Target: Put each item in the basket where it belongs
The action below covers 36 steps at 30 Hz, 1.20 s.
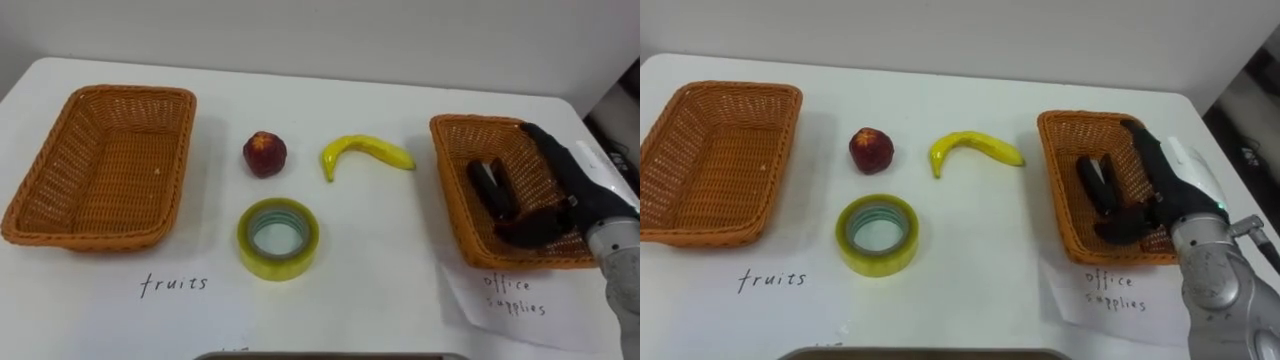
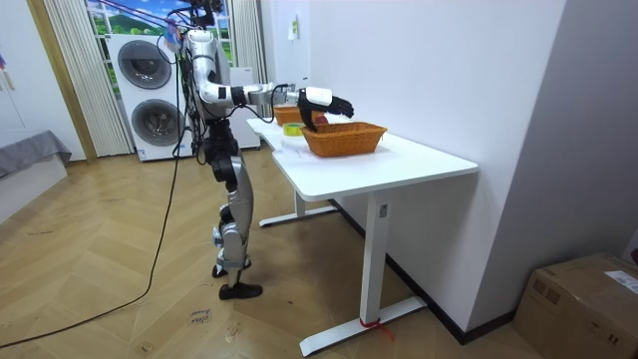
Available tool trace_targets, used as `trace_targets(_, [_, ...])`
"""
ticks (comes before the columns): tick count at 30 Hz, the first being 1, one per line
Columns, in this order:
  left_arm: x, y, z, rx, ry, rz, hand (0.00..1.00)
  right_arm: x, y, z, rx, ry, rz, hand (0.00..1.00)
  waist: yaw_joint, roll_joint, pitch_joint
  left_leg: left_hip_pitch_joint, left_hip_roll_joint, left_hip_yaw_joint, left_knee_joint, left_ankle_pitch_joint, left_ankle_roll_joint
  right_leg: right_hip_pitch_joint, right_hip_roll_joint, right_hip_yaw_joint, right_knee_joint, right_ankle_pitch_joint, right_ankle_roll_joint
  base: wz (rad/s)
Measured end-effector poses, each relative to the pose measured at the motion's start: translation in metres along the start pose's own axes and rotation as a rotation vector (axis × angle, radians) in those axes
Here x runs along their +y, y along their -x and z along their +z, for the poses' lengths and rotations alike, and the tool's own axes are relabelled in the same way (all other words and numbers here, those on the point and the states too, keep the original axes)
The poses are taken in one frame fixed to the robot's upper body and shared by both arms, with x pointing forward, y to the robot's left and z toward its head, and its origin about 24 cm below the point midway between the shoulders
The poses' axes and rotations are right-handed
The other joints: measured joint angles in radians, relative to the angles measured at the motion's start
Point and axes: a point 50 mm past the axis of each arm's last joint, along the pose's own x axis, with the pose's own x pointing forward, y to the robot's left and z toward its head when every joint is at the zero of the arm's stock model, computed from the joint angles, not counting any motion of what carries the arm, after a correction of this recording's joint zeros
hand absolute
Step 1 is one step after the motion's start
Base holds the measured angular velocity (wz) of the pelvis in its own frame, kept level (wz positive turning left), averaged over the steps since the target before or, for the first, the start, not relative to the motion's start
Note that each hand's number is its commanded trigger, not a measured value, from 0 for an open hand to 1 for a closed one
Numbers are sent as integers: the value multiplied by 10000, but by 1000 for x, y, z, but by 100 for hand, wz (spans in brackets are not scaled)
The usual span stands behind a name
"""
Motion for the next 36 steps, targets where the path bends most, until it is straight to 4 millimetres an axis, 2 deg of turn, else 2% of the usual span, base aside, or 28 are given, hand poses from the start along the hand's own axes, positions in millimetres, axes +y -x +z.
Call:
trace_targets(5, [0,0,-2,41,45,-38,0,-9,2,9,-400,43,-423,0,-5,37,-9,-41,-9,3,2,2,2,-66,-5,13,14,-2,3,0])
trace_targets(9, [-1,0,-3,86,63,-206,0,-23,0,15,-629,-65,-1159,0,-33,100,-75,-45,-7,3,-9,2,3,-100,-2,1,11,-2,3,0])
trace_targets(13, [1,1,-7,275,86,-243,0,-32,1,19,-901,-480,-1688,0,-40,73,-114,-42,-6,3,-35,2,2,-84,4,7,19,-2,3,0])
trace_targets(20, [5,2,-9,343,92,-181,0,-50,-1,31,-1394,-780,-2704,0,-46,-85,-31,-104,-7,-2,-46,2,1,-112,1,-16,11,-4,6,0])
trace_targets(28, [8,2,-11,321,340,-90,0,-64,6,52,-2403,-878,-3518,0,-7,-109,-20,-98,-7,-23,-6,1,2,-107,-2,-41,17,-3,5,0])
trace_targets(36, [7,2,-11,384,274,-113,0,-64,4,65,-2888,-1186,-3005,0,62,-65,-28,-186,-10,-112,10,1,2,-136,-18,-128,43,-1,3,3])
